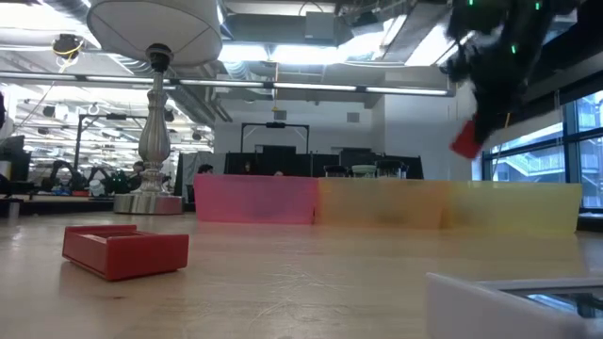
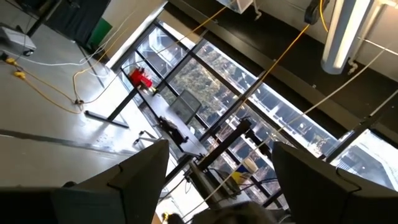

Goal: Pick & Place Office items
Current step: Put the left red charger adapter into the yellow bin, then put the red digital clock into the pink bin

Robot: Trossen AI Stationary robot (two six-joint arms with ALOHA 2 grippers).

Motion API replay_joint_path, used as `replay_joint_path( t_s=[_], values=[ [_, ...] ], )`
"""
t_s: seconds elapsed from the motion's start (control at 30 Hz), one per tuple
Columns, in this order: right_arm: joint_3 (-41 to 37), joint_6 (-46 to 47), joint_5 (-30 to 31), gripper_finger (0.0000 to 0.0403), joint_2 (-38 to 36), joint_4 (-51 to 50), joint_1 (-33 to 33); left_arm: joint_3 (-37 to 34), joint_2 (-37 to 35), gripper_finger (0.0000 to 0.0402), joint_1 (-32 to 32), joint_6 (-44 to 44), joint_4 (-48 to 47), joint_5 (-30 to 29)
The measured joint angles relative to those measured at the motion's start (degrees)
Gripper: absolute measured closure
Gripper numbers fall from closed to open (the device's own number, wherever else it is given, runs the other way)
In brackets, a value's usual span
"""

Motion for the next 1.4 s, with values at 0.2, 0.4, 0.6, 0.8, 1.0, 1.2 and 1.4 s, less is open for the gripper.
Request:
replay_joint_path(
  t_s=[0.2,0.4,0.6,0.8,1.0,1.2,1.4],
  values=[
    [-6.6,8.5,3.2,0.0273,3.0,0.1,-0.2,0.0,0.0,0.0119,0.0,0.0,0.0,-0.1],
    [-8.2,14.1,6.0,0.0274,8.5,0.2,-0.3,0.0,0.0,0.0119,0.0,0.0,0.0,-0.1],
    [-8.3,14.5,6.3,0.0274,14.8,0.5,-0.3,0.0,0.0,0.0119,0.0,0.0,0.0,-0.1],
    [-8.2,15.1,10.5,0.0259,17.5,0.4,-0.3,0.0,0.0,0.0119,0.0,0.0,0.0,0.0],
    [-6.3,14.6,10.7,0.0201,16.5,0.4,-0.3,0.0,0.0,0.0119,0.0,0.0,-2.6,1.5],
    [-1.4,14.4,10.7,0.0144,15.0,-1.3,-0.3,0.0,0.0,0.0119,0.0,0.0,-14.9,11.6],
    [5.3,12.9,10.6,0.0102,12.8,-5.6,-0.2,0.0,0.0,0.0119,0.0,-1.1,-28.8,28.1]
  ],
)
